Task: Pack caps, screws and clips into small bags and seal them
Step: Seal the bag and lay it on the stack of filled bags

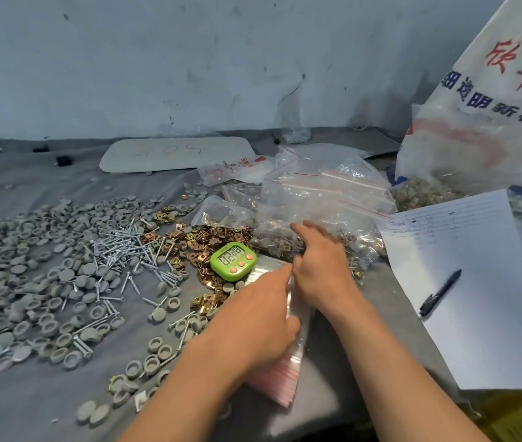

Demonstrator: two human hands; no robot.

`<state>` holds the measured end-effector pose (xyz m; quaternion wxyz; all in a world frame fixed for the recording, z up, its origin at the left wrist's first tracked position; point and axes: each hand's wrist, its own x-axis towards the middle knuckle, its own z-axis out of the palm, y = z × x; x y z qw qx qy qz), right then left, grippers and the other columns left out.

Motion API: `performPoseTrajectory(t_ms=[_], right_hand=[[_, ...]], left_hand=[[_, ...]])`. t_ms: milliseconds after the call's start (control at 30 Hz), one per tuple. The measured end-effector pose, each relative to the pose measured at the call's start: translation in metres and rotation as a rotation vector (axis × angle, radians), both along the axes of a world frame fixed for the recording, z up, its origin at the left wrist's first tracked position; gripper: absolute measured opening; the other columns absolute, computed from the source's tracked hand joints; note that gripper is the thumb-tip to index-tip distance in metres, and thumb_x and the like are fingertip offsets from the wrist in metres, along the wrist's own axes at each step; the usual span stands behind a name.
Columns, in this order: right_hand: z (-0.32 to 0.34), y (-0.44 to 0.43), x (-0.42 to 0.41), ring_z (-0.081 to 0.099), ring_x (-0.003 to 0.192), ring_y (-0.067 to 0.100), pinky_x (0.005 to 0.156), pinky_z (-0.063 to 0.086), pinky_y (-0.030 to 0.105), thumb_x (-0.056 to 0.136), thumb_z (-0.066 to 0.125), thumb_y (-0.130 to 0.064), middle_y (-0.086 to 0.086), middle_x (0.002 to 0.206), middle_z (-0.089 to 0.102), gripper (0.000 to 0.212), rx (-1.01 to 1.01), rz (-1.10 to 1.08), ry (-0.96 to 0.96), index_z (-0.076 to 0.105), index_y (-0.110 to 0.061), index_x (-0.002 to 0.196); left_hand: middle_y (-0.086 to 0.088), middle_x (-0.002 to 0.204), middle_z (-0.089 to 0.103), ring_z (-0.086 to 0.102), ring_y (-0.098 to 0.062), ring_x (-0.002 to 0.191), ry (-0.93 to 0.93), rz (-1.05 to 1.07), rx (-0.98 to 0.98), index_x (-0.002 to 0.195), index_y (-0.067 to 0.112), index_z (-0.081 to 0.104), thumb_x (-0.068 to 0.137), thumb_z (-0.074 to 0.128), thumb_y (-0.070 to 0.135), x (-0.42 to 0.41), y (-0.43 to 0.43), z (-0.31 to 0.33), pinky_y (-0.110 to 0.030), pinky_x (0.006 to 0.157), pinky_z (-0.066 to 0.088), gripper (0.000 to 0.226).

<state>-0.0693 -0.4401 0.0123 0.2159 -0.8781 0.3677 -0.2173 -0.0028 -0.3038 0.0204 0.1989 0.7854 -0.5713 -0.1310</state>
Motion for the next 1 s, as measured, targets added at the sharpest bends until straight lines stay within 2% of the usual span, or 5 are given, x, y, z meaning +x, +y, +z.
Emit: performPoseTrajectory(t_ms=[100,267,533,700,1000], right_hand=[[0.014,0.011,-0.007,0.053,0.136,0.019,0.118,0.038,0.033,0.082,0.056,0.007,-0.003,0.144,0.062,0.066,0.087,-0.024,-0.091,0.065,-0.028,0.137],[0.02,0.037,-0.02,0.068,0.108,0.018,0.092,0.058,0.035,0.085,0.059,0.003,-0.007,0.117,0.074,0.048,0.183,0.227,0.27,0.071,-0.033,0.116],[0.026,0.045,-0.027,0.062,0.115,0.031,0.094,0.054,0.043,0.089,0.058,-0.002,0.006,0.127,0.068,0.053,0.155,0.366,0.512,0.05,-0.019,0.138],[0.028,0.037,-0.031,0.053,0.133,0.024,0.095,0.043,0.024,0.081,0.08,-0.015,-0.002,0.153,0.052,0.098,0.18,0.408,0.609,0.027,-0.031,0.162],[0.024,0.024,-0.038,0.052,0.132,0.016,0.106,0.041,0.03,0.074,0.089,-0.013,-0.017,0.149,0.054,0.087,0.222,0.408,0.456,0.052,-0.042,0.148]], left_hand=[[0.004,0.153,0.038,0.043,-0.022,0.14,-0.077,-0.059,0.125,0.149,0.028,0.036,0.093,0.063,0.042,0.002,0.011,-0.001,-0.04,0.114,0.038,0.063],[0.001,0.152,0.034,0.044,-0.021,0.136,-0.09,-0.029,0.153,0.151,0.023,0.036,0.098,0.057,0.043,0.004,0.022,-0.004,-0.04,0.112,0.039,0.061],[-0.007,0.138,0.049,0.059,-0.034,0.117,-0.283,-0.006,0.242,0.134,0.022,0.052,0.1,0.051,0.036,-0.001,0.018,-0.002,-0.042,0.091,0.045,0.037],[0.002,0.127,0.066,0.062,-0.028,0.113,-0.313,0.048,0.17,0.131,0.042,0.06,0.09,0.062,0.043,0.005,0.016,0.0,-0.035,0.083,0.045,0.042],[0.013,0.116,0.074,0.068,-0.017,0.106,-0.23,0.175,-0.014,0.117,0.05,0.071,0.098,0.061,0.044,-0.003,0.021,-0.003,-0.032,0.088,0.055,0.023]])
